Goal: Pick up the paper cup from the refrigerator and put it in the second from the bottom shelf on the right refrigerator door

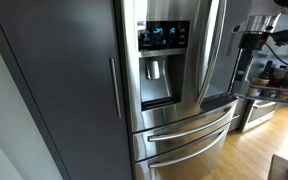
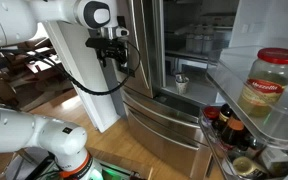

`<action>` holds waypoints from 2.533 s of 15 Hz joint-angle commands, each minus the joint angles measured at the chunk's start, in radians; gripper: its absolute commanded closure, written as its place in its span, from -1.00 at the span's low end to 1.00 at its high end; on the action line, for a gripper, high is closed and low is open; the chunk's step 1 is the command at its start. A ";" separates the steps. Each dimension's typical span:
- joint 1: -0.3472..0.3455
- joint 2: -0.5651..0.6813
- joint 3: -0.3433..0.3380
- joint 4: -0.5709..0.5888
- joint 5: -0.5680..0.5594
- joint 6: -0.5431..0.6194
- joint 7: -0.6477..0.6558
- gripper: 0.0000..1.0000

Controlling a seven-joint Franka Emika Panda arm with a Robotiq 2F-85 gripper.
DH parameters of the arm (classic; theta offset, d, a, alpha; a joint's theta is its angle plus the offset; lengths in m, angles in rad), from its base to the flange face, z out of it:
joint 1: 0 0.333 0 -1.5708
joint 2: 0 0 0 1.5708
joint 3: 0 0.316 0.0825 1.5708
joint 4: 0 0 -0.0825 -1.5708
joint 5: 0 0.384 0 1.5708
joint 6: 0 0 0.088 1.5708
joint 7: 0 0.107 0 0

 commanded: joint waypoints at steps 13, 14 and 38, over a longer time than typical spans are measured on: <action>-0.014 -0.016 -0.030 0.046 -0.012 -0.004 -0.113 -1.00; -0.017 -0.019 -0.049 0.066 -0.012 -0.014 -0.150 -1.00; -0.182 0.152 -0.236 0.191 -0.197 0.239 -0.345 -1.00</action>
